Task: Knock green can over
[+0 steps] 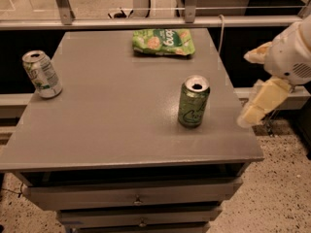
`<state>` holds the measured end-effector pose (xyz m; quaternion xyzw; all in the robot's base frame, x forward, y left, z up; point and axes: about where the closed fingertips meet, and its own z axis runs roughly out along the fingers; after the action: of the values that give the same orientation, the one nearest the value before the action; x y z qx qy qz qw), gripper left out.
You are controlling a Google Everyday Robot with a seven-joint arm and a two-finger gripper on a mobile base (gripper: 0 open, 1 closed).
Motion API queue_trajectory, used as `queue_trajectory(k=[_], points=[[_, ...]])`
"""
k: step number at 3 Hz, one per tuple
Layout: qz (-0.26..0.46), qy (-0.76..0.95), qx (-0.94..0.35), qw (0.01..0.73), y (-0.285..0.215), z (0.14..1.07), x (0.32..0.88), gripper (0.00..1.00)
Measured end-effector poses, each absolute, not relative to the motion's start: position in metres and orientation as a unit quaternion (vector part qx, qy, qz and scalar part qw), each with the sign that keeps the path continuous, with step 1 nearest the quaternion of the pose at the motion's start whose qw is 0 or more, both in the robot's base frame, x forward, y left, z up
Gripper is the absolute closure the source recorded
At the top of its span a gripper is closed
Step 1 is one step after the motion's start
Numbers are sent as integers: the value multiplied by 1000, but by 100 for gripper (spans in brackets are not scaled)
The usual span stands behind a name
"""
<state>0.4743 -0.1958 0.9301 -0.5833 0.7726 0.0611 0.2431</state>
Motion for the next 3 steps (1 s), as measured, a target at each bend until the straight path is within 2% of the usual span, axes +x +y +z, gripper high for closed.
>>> queue_trajectory(k=[3], points=[[191, 720, -547, 382, -138, 876, 521, 0]])
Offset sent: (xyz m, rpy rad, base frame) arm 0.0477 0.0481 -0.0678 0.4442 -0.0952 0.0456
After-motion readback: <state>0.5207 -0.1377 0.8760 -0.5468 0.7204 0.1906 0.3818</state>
